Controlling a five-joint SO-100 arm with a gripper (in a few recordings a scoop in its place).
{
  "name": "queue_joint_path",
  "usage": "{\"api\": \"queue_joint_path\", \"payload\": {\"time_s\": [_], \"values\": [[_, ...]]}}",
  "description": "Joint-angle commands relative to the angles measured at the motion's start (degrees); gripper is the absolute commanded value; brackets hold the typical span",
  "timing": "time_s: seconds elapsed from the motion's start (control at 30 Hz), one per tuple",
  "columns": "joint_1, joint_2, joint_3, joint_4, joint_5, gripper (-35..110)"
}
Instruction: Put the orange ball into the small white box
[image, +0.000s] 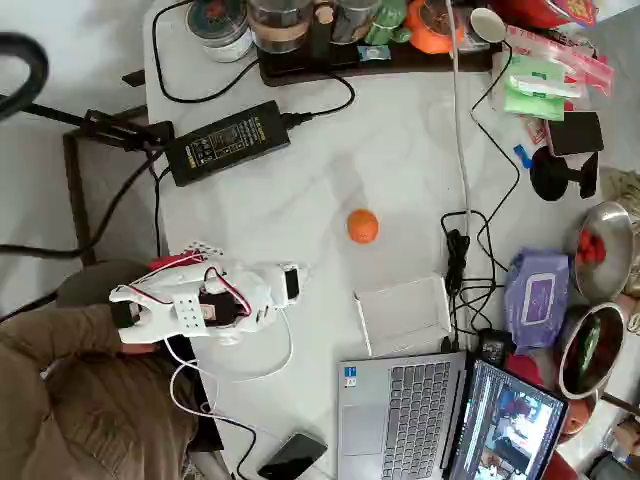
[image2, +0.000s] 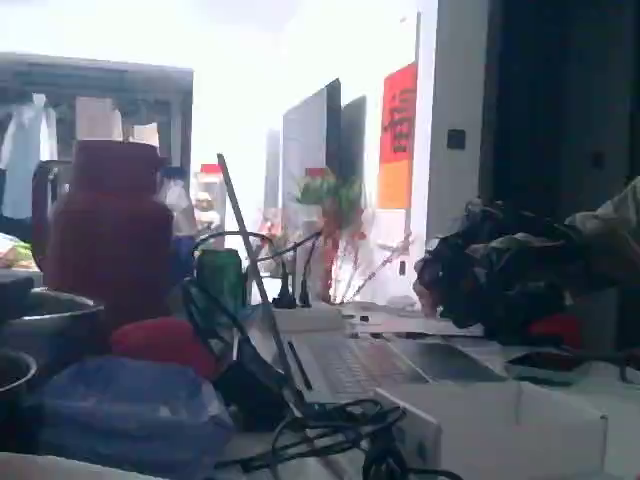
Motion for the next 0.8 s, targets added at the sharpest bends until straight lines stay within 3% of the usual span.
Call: {"api": "queue_joint_path", "payload": {"time_s": [0.0, 0.77], "values": [[0.0, 0.3, 0.7, -0.2, -0.3, -1], [0.0, 0.3, 0.1, -0.2, -0.5, -1]]}}
